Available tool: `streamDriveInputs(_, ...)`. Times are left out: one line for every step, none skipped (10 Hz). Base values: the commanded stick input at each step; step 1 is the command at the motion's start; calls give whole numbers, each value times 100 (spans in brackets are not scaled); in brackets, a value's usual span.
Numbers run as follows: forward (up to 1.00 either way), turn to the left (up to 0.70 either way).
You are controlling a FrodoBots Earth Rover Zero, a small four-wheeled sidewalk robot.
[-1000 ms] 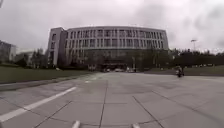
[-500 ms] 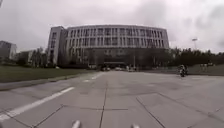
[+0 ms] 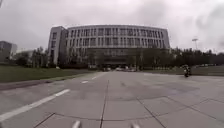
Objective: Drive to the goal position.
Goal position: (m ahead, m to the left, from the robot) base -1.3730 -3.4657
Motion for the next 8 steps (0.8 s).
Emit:
streamDriveInputs(70, 0)
streamDriveInputs(70, 0)
streamDriveInputs(70, 0)
streamDriveInputs(70, 0)
streamDriveInputs(70, 0)
streamDriveInputs(70, 0)
streamDriveInputs(70, 0)
streamDriveInputs(70, 0)
